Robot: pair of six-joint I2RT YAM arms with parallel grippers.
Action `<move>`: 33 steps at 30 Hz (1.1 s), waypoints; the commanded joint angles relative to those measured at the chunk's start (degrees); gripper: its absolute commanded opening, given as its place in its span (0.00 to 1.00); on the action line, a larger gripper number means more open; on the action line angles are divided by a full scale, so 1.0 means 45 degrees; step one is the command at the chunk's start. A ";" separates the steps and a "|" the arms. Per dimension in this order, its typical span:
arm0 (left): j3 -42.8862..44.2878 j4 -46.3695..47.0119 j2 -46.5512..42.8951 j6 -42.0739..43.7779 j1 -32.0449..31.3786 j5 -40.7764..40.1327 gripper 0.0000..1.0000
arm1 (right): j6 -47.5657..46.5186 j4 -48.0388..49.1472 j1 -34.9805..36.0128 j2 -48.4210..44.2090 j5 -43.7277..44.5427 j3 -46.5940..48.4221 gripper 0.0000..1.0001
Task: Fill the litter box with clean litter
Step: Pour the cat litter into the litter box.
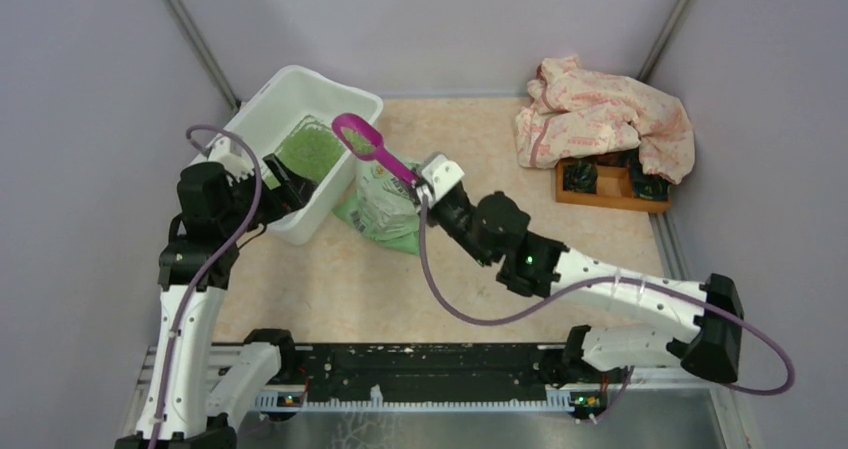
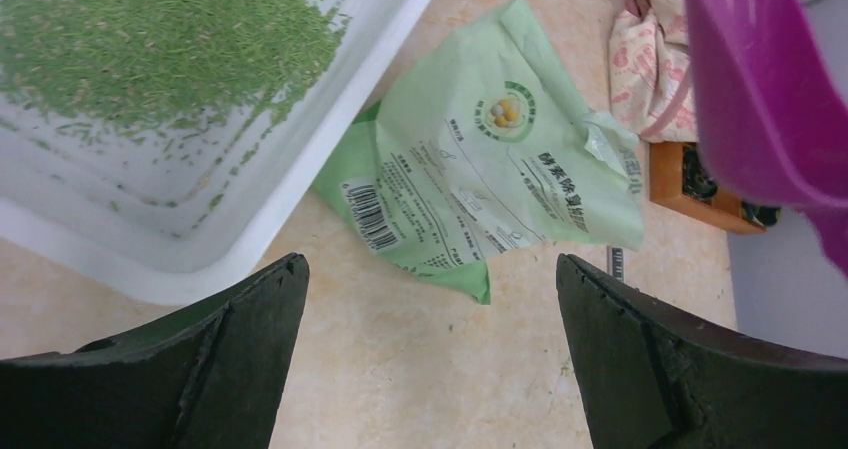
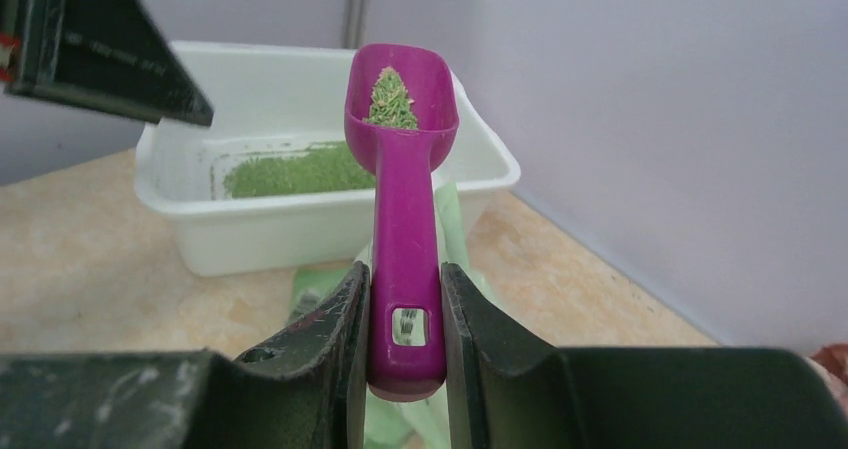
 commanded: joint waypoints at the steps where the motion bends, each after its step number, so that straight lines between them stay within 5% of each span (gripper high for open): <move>1: 0.0071 -0.0854 -0.0704 0.0160 0.0577 -0.0766 0.99 | 0.1198 -0.1332 -0.1309 0.1683 -0.2540 0.3384 0.00; 17: 0.0078 -0.1638 -0.1880 0.0399 0.0645 -0.1292 0.99 | 0.3214 -0.8847 -0.3772 1.0851 -0.7601 1.4609 0.00; 25: 0.0101 -0.1706 -0.1992 0.0420 0.0648 -0.1138 0.99 | 0.4967 -1.3525 -0.4214 1.5501 -0.9821 2.1808 0.00; 33: 0.0045 -0.1602 -0.1989 0.0316 0.0638 -0.0812 0.99 | 0.6038 -1.3160 -0.4590 1.4856 -0.9904 2.0233 0.00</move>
